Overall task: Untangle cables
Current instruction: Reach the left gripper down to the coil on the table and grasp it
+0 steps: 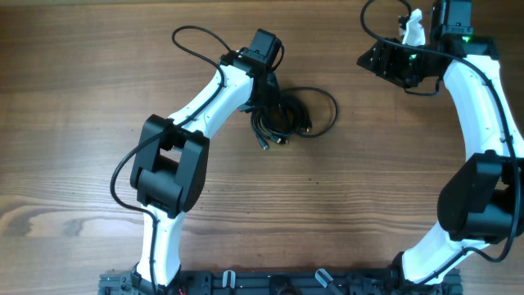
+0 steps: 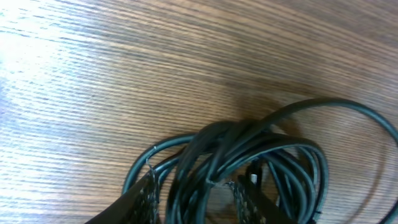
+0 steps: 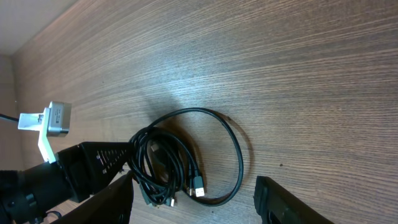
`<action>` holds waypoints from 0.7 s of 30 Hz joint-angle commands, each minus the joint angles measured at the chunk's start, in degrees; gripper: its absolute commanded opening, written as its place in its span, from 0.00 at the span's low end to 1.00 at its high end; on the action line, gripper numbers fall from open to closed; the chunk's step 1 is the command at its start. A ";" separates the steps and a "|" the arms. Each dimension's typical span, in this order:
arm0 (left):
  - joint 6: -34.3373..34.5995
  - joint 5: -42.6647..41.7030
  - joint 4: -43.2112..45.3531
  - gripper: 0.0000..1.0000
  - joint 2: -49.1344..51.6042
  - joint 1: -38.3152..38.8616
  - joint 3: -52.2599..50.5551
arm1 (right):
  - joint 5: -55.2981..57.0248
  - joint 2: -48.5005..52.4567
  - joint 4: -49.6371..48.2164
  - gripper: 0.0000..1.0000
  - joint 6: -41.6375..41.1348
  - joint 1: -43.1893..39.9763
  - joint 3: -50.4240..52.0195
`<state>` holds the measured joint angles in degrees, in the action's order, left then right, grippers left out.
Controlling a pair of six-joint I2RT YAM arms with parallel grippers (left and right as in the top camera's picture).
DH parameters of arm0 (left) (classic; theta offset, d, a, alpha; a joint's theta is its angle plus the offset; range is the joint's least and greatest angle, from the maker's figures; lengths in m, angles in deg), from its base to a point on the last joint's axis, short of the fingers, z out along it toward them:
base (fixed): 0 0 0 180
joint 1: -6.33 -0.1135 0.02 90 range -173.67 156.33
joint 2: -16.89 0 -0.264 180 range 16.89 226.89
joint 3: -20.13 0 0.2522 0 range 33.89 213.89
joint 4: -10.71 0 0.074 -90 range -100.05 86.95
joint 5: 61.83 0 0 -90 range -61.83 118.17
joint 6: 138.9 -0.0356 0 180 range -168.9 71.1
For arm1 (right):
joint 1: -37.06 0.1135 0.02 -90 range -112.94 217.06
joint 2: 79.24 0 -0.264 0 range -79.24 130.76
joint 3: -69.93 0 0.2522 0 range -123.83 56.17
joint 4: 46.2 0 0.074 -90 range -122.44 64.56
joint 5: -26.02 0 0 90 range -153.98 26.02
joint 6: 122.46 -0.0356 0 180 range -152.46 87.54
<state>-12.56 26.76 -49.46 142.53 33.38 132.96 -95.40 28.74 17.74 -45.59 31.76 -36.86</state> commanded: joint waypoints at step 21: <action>-3.06 0.44 -0.70 0.21 4.98 0.22 -0.61 | 0.59 -0.20 0.11 0.66 1.16 0.61 0.07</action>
<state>-15.25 27.05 -50.01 145.83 33.38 132.94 -95.40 28.74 17.74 -45.59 32.05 -36.84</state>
